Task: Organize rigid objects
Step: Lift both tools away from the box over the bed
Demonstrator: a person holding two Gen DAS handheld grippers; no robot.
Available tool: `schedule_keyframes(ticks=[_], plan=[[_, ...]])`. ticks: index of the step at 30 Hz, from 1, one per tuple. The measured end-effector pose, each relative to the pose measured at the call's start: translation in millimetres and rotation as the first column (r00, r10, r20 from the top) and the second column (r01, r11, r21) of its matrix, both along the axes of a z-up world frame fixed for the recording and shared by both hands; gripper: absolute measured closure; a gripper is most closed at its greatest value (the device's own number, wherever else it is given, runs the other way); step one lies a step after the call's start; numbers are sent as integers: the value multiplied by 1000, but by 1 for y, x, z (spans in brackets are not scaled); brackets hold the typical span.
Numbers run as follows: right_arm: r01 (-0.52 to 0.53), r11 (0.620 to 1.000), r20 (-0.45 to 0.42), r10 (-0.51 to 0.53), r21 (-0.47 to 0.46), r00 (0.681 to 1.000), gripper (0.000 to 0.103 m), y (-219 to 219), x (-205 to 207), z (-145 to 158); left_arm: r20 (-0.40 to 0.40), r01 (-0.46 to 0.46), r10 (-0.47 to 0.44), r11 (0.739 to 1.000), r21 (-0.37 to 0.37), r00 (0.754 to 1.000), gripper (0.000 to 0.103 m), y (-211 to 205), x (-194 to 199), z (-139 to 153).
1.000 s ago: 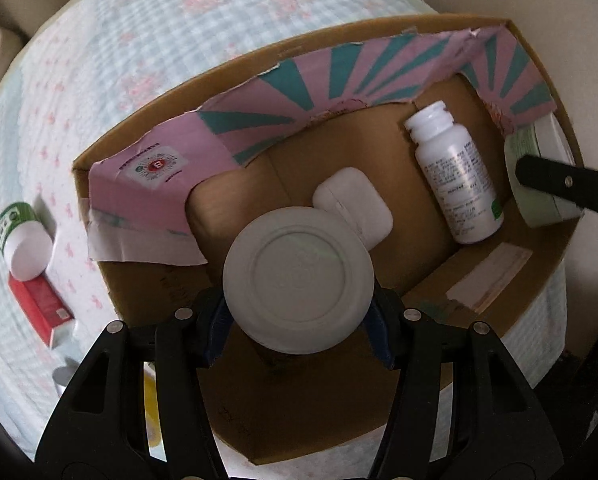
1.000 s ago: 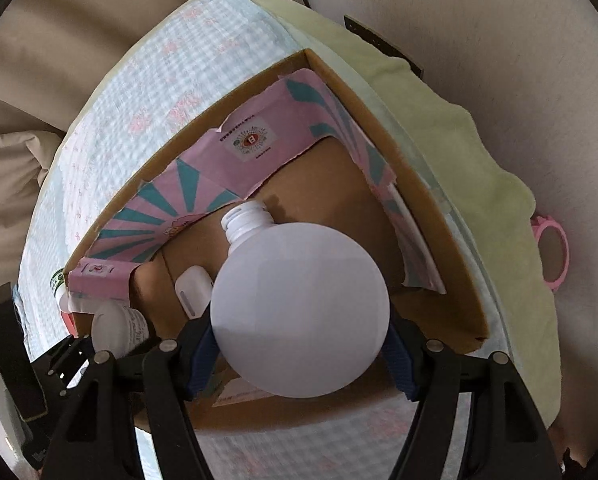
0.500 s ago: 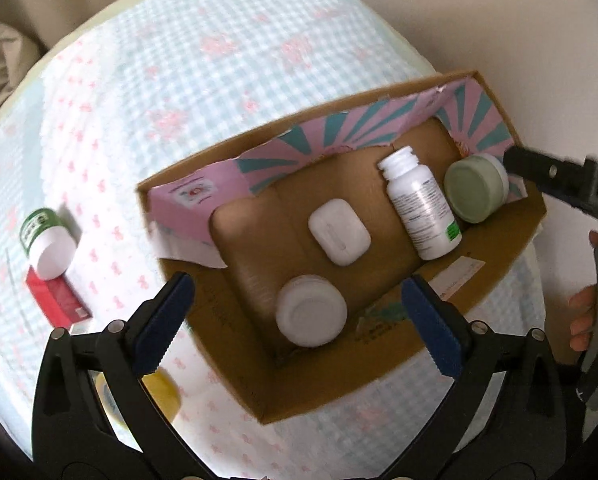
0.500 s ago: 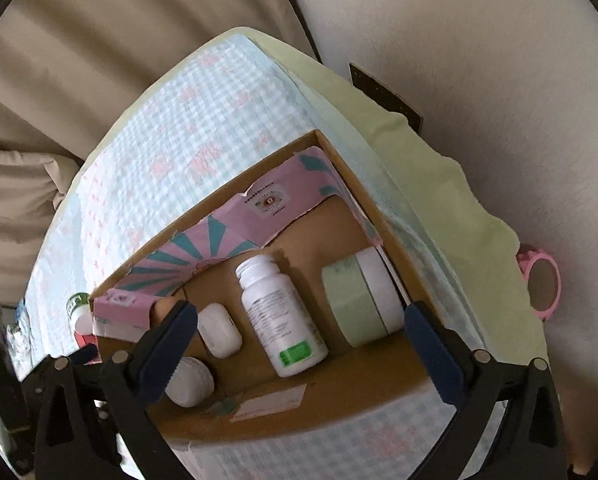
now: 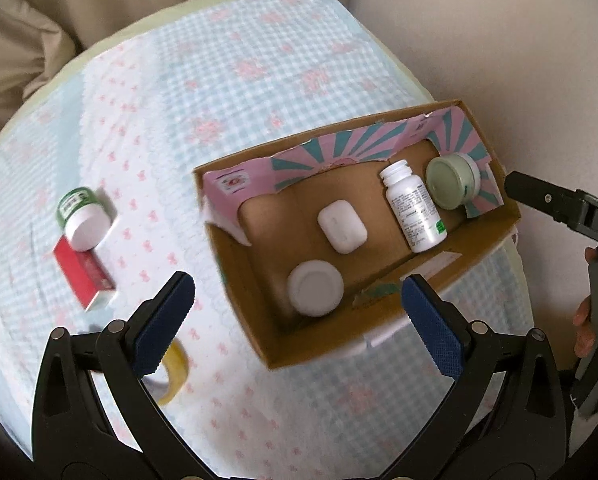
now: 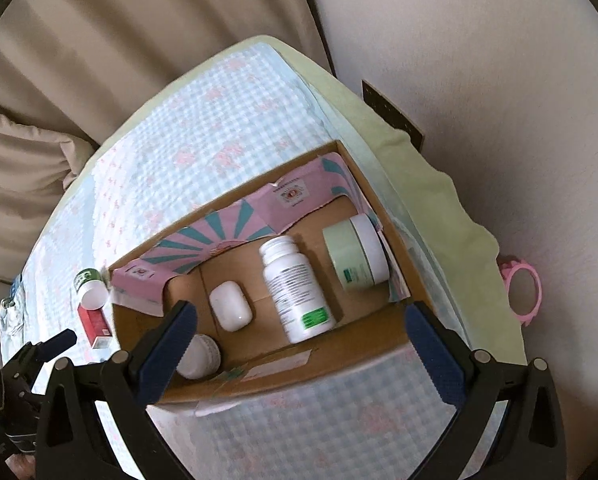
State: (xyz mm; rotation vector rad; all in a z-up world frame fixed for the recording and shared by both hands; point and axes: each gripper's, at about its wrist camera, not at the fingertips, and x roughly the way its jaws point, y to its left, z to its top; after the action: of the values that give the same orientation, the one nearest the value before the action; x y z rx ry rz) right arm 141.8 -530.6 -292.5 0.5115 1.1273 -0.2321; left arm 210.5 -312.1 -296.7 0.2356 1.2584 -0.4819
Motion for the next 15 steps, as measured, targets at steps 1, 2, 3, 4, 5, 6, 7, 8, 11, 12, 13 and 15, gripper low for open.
schedule_keyframes(ticks=[1, 2, 3, 4, 5, 6, 7, 8, 11, 12, 13, 15], plan=[[-1, 1000, 9, 1, -4, 1000, 0, 2, -3, 5, 10, -10, 10, 1000, -4, 1000, 0, 5, -5, 6], [-1, 1000, 17, 1, -6, 1000, 0, 5, -5, 10, 15, -15, 15, 1000, -6, 1000, 0, 9, -9, 9], [-3, 1000, 25, 3, -9, 1000, 0, 6, -8, 14, 22, -23, 23, 1000, -7, 999, 0, 14, -15, 16], [-5, 1000, 35, 5, -13, 999, 0, 8, -12, 20, 32, -34, 35, 999, -9, 999, 0, 21, -21, 22], [-6, 1000, 42, 7, -16, 999, 0, 10, -15, 25, 39, -44, 44, 999, -10, 998, 0, 25, -25, 27], [-9, 1000, 49, 10, -19, 999, 0, 11, -19, 30, 51, -59, 60, 998, -13, 997, 0, 33, -31, 34], [-13, 1000, 55, 15, -26, 998, 0, 14, -23, 36, 60, -74, 74, 997, -15, 995, 0, 39, -37, 40], [-22, 999, 48, 24, -41, 999, 0, 18, -26, 42, 67, -86, 87, 996, -18, 994, 0, 45, -42, 47], [-56, 995, 31, 59, -83, 998, 0, 29, -34, 56, 100, -142, 144, 990, -22, 985, 0, 72, -61, 70], [-75, 993, 33, 78, -88, 996, 0, 34, -37, 61, 106, -155, 156, 988, -22, 982, 0, 79, -65, 74], [-98, 990, 32, 102, -97, 994, 0, 40, -40, 66, 119, -181, 182, 983, -19, 976, 0, 92, -73, 82], [-143, 983, 30, 148, -117, 989, 0, 52, -45, 74, 130, -215, 215, 976, -14, 968, 0, 113, -82, 92]])
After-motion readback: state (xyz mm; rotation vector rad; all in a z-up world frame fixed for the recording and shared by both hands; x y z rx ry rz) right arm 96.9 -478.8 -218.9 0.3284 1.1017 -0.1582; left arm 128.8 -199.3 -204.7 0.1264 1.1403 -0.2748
